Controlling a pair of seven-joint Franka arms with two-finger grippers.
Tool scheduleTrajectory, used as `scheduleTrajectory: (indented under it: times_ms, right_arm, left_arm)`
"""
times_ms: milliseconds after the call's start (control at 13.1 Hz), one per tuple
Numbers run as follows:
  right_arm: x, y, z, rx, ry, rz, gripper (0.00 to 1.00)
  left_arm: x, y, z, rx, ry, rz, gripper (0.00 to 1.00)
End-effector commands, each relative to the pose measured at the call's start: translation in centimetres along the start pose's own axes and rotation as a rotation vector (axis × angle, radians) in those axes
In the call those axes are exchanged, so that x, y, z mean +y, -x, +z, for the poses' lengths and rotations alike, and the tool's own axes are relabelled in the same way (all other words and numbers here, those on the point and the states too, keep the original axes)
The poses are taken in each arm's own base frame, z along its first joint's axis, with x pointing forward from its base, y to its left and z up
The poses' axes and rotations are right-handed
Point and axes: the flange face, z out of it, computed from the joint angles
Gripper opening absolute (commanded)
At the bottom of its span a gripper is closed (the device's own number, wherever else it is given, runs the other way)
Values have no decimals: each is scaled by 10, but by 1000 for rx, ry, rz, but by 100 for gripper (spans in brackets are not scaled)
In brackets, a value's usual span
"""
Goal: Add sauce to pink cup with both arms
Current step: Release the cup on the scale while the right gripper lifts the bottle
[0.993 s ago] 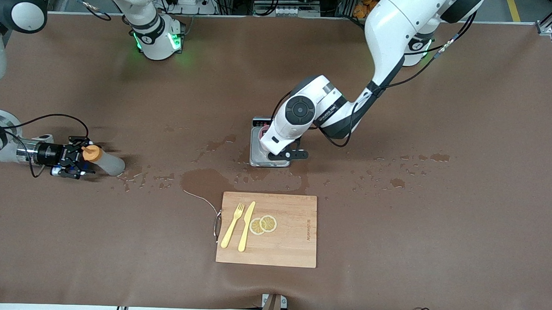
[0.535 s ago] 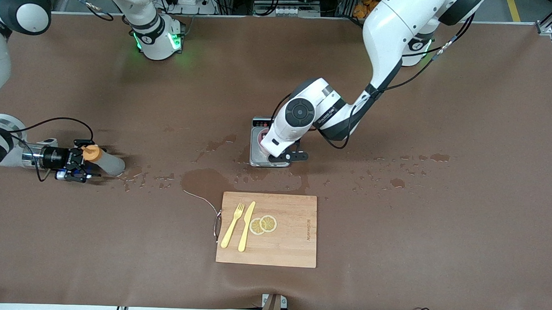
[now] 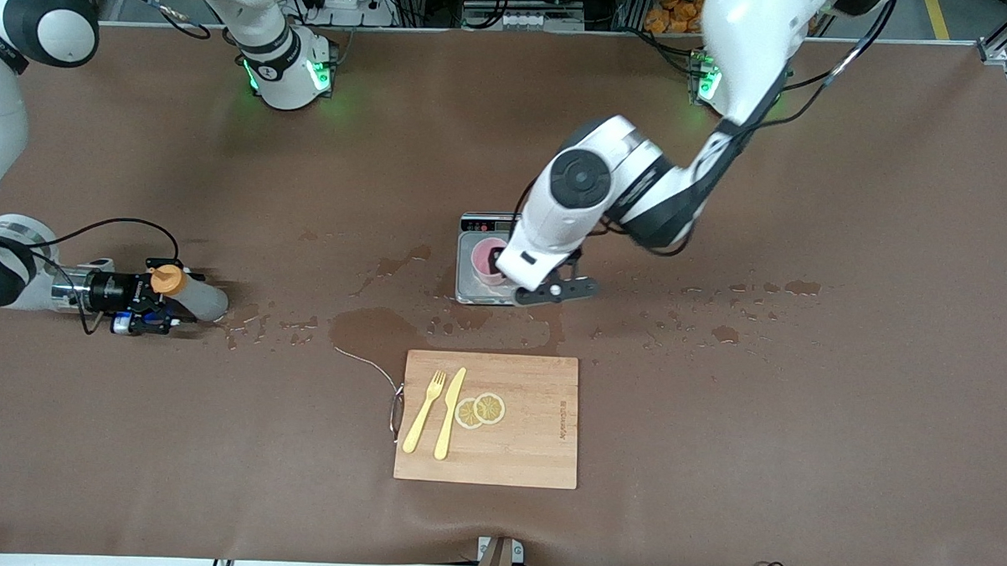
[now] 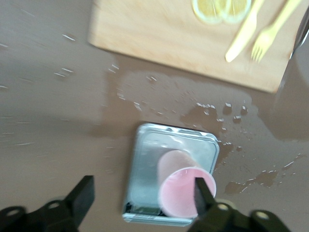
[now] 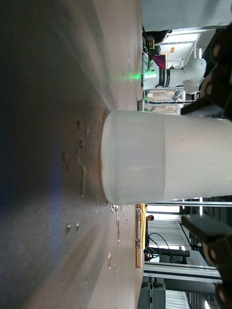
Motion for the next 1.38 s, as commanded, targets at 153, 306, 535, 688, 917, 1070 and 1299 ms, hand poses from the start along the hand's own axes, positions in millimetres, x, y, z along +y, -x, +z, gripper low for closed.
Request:
scheduleTrajectory:
  times_ms: [153, 306, 535, 688, 917, 1070, 1299]
  right_arm:
    - [-4, 6, -2, -8, -6, -17, 61]
    - [-9, 15, -5, 5, -1, -17, 61]
    - [-22, 38, 1, 32, 25, 12, 62]
    - [-33, 57, 9, 89, 75, -10, 63]
    - [-56, 87, -5, 198, 131, 59, 63]
    - [-73, 122, 4, 265, 169, 80, 63]
    - [-90, 171, 23, 344, 197, 85, 63]
  left_arm:
    - [-81, -22, -114, 83, -91, -66, 100]
    - [-109, -48, -122, 89, -92, -34, 100]
    - [-169, -92, -162, 142, -73, -36, 100]
    - [-188, -101, -167, 145, -79, -23, 100]
    - [-192, -80, -196, 175, -97, -14, 100]
    - [-203, -64, -204, 159, -137, 4, 100]
    - [-238, -55, -218, 154, -180, 98, 100]
